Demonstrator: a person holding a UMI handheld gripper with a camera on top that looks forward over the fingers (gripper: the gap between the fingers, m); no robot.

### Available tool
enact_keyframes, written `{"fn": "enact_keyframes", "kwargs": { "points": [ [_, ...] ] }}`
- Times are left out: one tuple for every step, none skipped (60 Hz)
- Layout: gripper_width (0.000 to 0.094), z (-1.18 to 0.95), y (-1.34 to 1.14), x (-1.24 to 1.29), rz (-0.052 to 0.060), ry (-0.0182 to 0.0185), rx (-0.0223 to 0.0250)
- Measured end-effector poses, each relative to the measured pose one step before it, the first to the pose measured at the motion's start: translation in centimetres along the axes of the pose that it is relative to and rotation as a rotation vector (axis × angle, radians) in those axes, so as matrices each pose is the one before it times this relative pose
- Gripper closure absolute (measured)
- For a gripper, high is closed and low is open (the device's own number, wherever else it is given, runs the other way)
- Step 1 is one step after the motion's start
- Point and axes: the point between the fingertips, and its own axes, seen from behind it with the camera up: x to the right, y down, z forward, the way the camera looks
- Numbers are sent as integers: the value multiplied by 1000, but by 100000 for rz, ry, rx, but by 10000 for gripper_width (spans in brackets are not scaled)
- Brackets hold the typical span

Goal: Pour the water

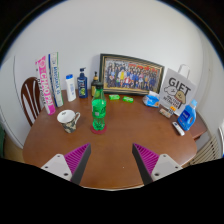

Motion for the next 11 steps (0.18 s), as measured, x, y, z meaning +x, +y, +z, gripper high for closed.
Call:
{"fn": "enact_keyframes", "kwargs": {
  "points": [
    [82,-87,-62,79,395,55,173],
    [81,-80,-58,127,509,35,133],
    [81,-29,-22,228,465,84,177],
    [82,-27,-43,208,259,316,230],
    [82,-19,-61,192,177,428,259],
    [83,-23,-48,205,79,522,170],
    [83,-4,-92,152,11,670,86],
    [81,-16,-47,226,-5,617,39],
    [81,-30,-64,189,135,463,141],
    [81,-33,-107,183,266,235,229],
    [81,-38,-143,136,322,59,269]
  ]
}}
